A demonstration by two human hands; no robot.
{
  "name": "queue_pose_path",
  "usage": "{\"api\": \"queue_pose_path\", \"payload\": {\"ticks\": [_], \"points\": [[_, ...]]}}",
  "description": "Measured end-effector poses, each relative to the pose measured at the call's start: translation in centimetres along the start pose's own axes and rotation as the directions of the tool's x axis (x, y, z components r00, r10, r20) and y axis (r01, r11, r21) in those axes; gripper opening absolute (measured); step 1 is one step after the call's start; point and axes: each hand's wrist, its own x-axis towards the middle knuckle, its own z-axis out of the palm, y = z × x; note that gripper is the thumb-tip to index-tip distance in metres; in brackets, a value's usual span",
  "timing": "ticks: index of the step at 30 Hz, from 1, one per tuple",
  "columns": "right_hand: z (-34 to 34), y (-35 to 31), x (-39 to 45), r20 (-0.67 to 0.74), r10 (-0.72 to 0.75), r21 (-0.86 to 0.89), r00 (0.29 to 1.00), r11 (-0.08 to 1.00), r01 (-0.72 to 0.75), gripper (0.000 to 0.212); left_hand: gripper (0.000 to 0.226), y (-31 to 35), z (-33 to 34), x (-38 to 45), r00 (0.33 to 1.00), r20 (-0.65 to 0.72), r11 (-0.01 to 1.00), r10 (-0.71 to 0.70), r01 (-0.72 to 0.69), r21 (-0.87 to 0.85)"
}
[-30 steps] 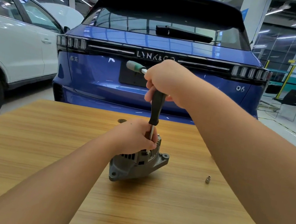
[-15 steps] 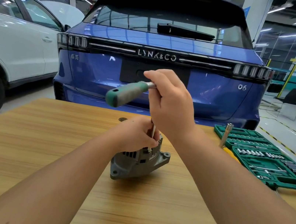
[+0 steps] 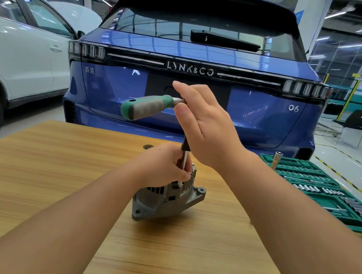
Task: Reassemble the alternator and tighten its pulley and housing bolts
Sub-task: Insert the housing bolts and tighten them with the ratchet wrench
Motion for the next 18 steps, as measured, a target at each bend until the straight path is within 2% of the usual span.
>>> {"api": "queue_pose_path", "payload": {"ticks": [4, 6, 9, 11, 12, 13, 14, 16, 18], "points": [[-1.2, -0.6, 1.2, 0.016, -0.032, -0.147, 0.999, 0.989, 0.034, 0.032, 0.009, 0.2, 0.0, -0.2, 1.0, 0.016, 1.0, -0.005, 0.005, 0.003], [-1.7, -1.2, 2.1, 0.077, 0.023, -0.287, 0.997, 0.958, 0.001, 0.03, 0.011, 0.3, 0.0, -0.3, 1.0, 0.02, 1.0, -0.004, 0.005, -0.013], [-2.6, -1.6, 4.0, 0.169, 0.289, -0.345, 0.942, 0.913, -0.218, 0.031, 0.014, 0.3, -0.1, -0.4, 1.0, 0.025, 1.0, -0.012, 0.013, -0.025], [-3.3, -1.7, 4.9, 0.244, 0.472, -0.178, 0.847, 0.88, -0.439, 0.02, 0.015, 0.4, 0.0, -0.3, 0.999, 0.029, 1.0, -0.015, 0.015, -0.015], [-3.6, -1.8, 5.1, 0.292, 0.547, -0.016, 0.785, 0.823, -0.568, 0.017, 0.016, 0.4, 0.0, -0.3, 0.999, 0.029, 1.0, -0.014, 0.015, -0.013], [-3.8, -1.8, 5.1, 0.354, 0.602, 0.179, 0.716, 0.708, -0.683, 0.015, 0.016, 0.4, 0.0, -0.2, 1.0, 0.026, 1.0, -0.014, 0.014, -0.014], [-3.9, -1.7, 4.9, 0.423, 0.624, 0.365, 0.657, 0.546, -0.754, 0.015, 0.016, 0.3, 0.0, -0.2, 1.0, 0.022, 1.0, -0.014, 0.015, -0.018], [-3.6, -1.3, 4.2, 0.542, 0.583, 0.597, 0.606, 0.241, -0.765, 0.015, 0.016, 0.2, -0.1, -0.2, 1.0, 0.018, 0.999, -0.015, 0.016, -0.035], [-2.5, -0.8, 3.2, 0.567, 0.546, 0.713, 0.616, 0.049, -0.7, 0.01, 0.016, 0.1, -0.2, -0.2, 1.0, 0.02, 0.999, -0.014, 0.015, -0.04]]}}
